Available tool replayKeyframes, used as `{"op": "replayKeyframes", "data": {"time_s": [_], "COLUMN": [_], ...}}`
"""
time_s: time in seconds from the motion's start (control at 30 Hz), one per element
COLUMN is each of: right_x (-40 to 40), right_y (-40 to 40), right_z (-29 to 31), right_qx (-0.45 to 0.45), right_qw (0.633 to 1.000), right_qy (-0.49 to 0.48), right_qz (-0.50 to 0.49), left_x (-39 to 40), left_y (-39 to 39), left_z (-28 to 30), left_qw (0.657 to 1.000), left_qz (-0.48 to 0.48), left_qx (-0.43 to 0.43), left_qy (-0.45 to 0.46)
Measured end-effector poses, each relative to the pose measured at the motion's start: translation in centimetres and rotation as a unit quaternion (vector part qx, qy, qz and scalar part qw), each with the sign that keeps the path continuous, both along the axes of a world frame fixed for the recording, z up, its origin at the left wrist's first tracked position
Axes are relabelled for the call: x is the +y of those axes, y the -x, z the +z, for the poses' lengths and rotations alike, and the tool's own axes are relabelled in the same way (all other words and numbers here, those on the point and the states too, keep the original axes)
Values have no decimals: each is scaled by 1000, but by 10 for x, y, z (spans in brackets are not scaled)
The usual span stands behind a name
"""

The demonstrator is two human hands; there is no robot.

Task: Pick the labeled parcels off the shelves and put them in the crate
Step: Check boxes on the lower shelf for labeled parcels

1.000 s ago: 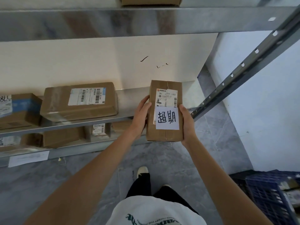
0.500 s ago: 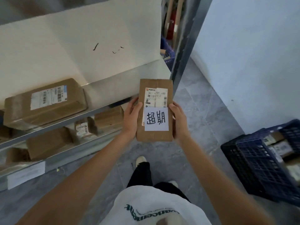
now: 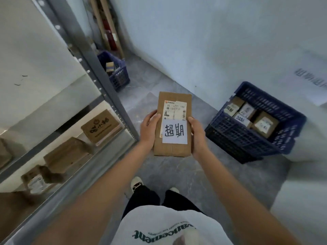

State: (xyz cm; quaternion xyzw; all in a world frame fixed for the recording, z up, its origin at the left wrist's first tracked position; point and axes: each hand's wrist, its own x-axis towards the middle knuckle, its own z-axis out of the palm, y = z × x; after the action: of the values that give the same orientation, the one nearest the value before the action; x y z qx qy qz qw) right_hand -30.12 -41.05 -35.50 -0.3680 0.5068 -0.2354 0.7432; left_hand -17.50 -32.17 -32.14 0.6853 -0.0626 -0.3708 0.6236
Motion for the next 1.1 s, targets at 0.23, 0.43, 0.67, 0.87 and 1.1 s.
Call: {"op": "replayKeyframes", "data": {"time_s": [0.23,0.43,0.67,0.87,1.1], "right_x": [-72,-127,-194,-268,-387], "right_y": [96,126,176,232,321], "right_z": [-6,-19,-36,-59,-87], "right_qx": [29,27,23,26,44], "right_qw": [992,979,958,956,974], "right_qy": [-5,-21,-51,-86,-66], "right_qz": [-124,-203,-281,-278,-214], "left_x": [-103,-185,-280,-366,-480], "left_y": [76,92,127,179,226], "left_z": [-15,-24,-30,-50,-69], "left_qw": [990,969,927,904,812], "left_qz": [-124,-223,-363,-399,-550], "left_qx": [74,102,76,111,94], "left_qy": [6,-10,-56,-103,-173]}}
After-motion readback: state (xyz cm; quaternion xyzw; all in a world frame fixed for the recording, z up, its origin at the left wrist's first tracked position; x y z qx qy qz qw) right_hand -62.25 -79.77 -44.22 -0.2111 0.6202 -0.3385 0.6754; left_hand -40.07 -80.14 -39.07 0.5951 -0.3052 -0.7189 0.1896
